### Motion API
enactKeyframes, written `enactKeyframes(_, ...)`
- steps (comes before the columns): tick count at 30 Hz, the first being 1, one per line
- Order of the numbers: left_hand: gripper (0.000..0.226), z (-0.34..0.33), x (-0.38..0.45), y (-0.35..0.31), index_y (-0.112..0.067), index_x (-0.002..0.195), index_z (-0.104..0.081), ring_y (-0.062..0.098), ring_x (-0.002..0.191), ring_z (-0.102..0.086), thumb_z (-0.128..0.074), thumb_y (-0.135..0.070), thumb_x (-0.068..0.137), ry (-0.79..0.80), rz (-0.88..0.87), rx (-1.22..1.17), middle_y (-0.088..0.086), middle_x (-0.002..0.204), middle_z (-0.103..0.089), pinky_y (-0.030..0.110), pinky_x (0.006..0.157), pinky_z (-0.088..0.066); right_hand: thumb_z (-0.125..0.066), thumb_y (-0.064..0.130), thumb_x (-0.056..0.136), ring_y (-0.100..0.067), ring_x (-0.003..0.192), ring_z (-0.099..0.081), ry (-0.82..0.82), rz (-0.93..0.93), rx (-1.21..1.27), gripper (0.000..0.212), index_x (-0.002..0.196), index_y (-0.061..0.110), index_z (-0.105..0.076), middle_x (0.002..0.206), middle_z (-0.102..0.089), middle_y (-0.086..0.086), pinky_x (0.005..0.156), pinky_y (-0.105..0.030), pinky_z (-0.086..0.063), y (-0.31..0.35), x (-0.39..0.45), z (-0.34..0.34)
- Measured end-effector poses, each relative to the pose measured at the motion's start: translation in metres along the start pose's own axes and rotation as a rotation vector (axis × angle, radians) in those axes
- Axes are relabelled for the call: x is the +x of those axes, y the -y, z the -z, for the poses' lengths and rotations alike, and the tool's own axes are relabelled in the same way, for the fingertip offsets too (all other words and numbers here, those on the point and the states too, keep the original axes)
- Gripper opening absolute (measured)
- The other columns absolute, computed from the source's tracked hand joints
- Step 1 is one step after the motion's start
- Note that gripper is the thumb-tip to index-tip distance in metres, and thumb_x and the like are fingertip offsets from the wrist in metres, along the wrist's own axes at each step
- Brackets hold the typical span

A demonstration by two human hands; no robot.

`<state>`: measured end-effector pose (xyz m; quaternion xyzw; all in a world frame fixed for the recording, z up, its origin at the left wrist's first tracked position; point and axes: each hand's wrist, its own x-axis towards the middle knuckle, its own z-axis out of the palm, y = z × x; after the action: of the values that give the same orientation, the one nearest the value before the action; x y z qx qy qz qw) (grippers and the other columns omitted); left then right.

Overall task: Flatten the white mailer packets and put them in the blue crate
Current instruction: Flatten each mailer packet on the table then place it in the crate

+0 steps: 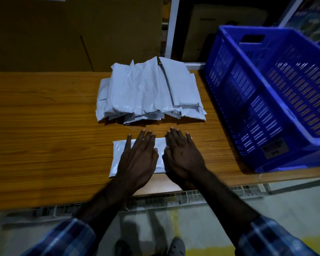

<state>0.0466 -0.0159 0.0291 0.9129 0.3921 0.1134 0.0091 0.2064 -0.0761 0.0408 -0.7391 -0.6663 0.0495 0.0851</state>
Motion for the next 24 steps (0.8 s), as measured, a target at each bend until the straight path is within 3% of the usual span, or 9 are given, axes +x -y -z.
enactKeyframes(3,0.056,0.002,-0.009,0.012,-0.005,0.139,-0.052,0.026,0.142,-0.035,-0.024,-0.032,0.098,0.024,-0.012,0.033,0.011,0.146,-0.048,0.055,0.113,-0.023,-0.028,0.028,0.098,-0.036,0.137,-0.044,-0.067,0.110,-0.010,0.057,0.137,-0.007,-0.051,0.145,-0.048,-0.025,0.117,-0.053,-0.027,0.015,0.005,-0.009)
enactKeyframes(7,0.055,-0.002,-0.015,0.021,-0.004,0.138,-0.052,0.026,0.141,-0.037,-0.024,-0.032,0.101,0.048,-0.049,0.065,0.012,0.145,-0.050,0.053,0.114,-0.023,-0.030,0.025,0.101,-0.033,0.143,-0.037,-0.079,0.143,-0.033,0.053,0.140,-0.006,-0.048,0.150,-0.042,-0.023,0.120,-0.049,-0.020,0.026,-0.001,-0.025)
enactKeyframes(12,0.054,-0.006,-0.017,0.023,-0.005,0.146,-0.042,0.025,0.147,-0.026,-0.023,-0.033,0.103,0.066,-0.060,0.075,0.011,0.154,-0.037,0.054,0.116,-0.021,-0.034,0.025,0.104,-0.030,0.146,-0.031,-0.142,0.112,-0.003,0.049,0.143,-0.003,-0.046,0.153,-0.038,-0.020,0.120,-0.048,-0.022,0.027,-0.003,-0.033)
enactKeyframes(18,0.057,-0.004,-0.016,0.026,-0.015,0.149,-0.038,0.022,0.148,-0.023,-0.020,-0.041,0.102,0.125,-0.020,0.008,0.003,0.156,-0.033,0.050,0.119,-0.017,-0.027,0.035,0.103,-0.028,0.150,-0.020,-0.080,0.021,-0.012,0.056,0.151,0.009,-0.036,0.161,-0.027,-0.009,0.122,-0.049,-0.009,0.027,-0.002,-0.031)
enactKeyframes(24,0.064,0.000,-0.040,0.063,-0.023,0.156,-0.014,0.006,0.149,0.000,-0.006,-0.051,0.099,0.143,0.122,-0.164,-0.007,0.163,-0.006,0.036,0.122,0.002,-0.009,0.050,0.103,-0.014,0.152,0.004,0.001,-0.154,0.050,0.063,0.158,0.020,-0.012,0.166,-0.002,0.002,0.122,-0.049,0.005,-0.012,-0.014,-0.021)
